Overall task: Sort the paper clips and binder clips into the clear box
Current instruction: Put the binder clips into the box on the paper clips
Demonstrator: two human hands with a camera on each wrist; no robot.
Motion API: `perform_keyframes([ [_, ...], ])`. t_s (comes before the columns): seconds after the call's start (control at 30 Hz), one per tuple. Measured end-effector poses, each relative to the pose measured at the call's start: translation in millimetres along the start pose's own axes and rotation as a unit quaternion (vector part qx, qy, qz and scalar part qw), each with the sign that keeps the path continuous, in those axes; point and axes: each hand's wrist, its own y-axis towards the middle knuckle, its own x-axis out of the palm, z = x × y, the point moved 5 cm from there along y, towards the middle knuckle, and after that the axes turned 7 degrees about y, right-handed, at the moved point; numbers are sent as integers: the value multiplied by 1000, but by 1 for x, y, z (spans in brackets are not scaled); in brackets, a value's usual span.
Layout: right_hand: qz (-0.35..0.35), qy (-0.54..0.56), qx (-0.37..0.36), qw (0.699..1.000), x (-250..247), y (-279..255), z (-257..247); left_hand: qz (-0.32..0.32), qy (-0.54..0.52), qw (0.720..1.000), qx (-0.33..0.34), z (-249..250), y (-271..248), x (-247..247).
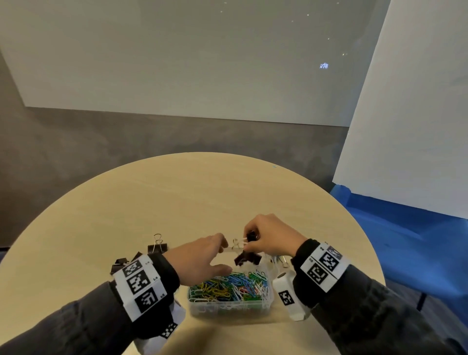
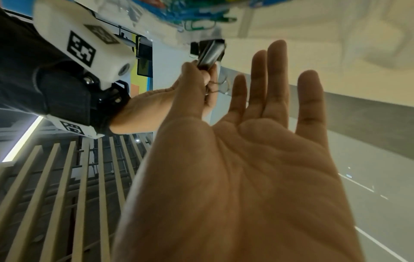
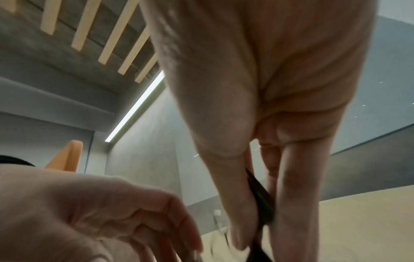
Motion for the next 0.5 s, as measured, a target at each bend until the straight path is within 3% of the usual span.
perform_keyframes([
  [0.13,-45,-10,22,999,8,-2,6,-42,-67,997,16,4,0,12],
  [0.23,-65,-26,21,997,11,-8,12,-54,-51,997,34,10,0,16],
  [0.5,5,10,11,1000,-12,-23,29,-34,-12,998,56,12,2,18],
])
